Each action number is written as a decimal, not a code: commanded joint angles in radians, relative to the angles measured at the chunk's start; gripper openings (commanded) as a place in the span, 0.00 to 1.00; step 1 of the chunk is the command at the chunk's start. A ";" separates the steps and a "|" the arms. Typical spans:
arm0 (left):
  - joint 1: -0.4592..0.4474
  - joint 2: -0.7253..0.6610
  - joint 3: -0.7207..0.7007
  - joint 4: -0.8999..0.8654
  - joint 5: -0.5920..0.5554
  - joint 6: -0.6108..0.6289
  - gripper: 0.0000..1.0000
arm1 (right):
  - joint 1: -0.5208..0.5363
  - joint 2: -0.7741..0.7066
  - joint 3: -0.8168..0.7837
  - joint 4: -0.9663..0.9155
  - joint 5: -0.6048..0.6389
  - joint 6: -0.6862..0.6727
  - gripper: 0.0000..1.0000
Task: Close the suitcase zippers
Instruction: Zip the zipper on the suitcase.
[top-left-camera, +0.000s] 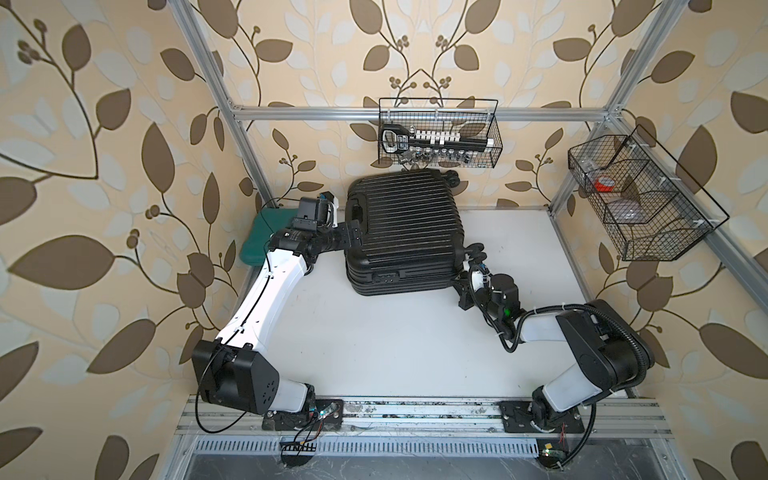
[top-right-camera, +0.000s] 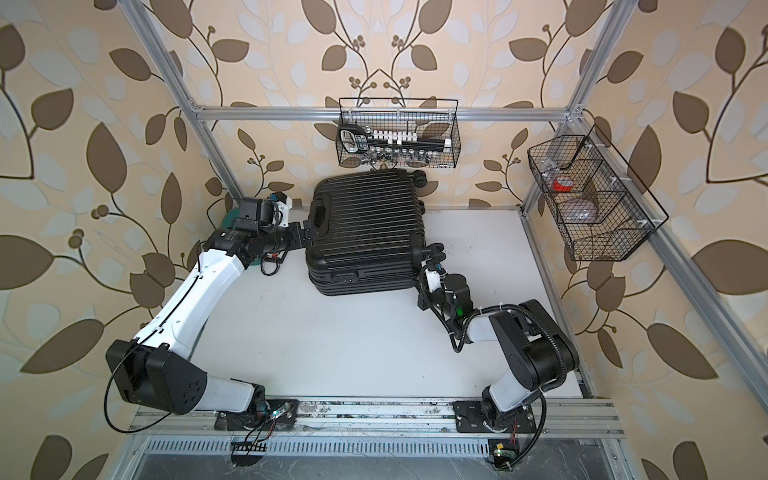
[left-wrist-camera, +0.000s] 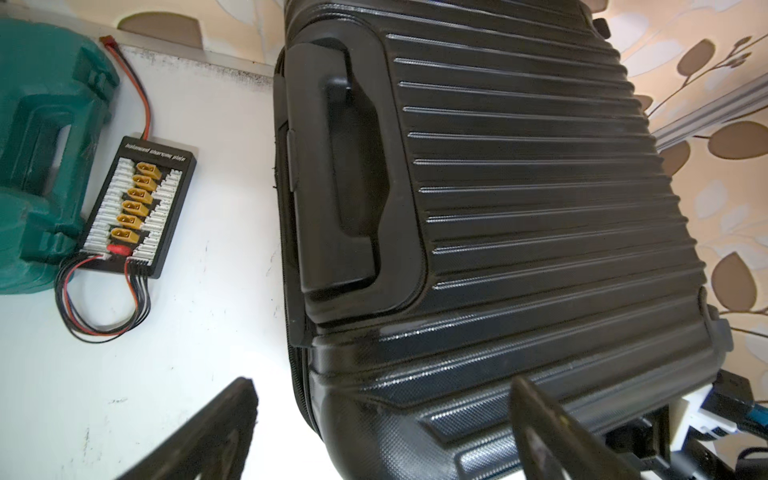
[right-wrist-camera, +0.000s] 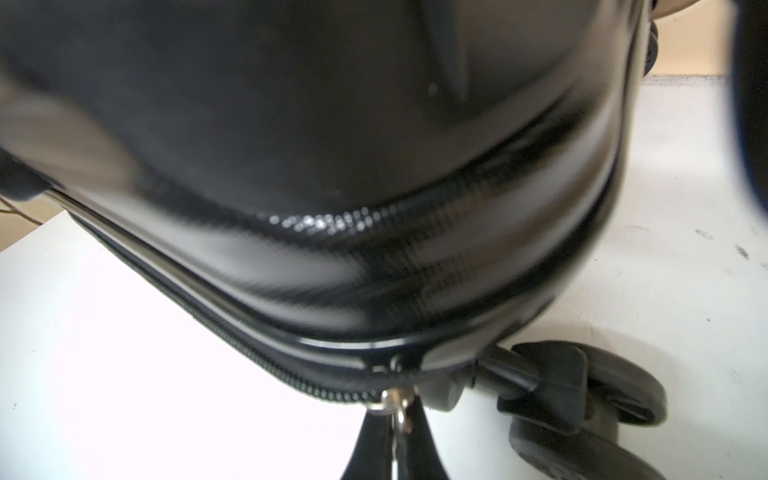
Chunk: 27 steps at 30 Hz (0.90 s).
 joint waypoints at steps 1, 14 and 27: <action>0.048 0.104 0.109 -0.070 0.027 -0.055 0.96 | 0.003 -0.035 0.007 -0.004 0.019 0.012 0.00; 0.084 0.508 0.492 -0.243 0.149 -0.059 0.66 | 0.008 -0.093 0.015 -0.084 0.008 0.001 0.00; 0.078 0.535 0.484 -0.159 0.267 -0.247 0.34 | 0.057 -0.176 0.027 -0.188 -0.015 -0.076 0.00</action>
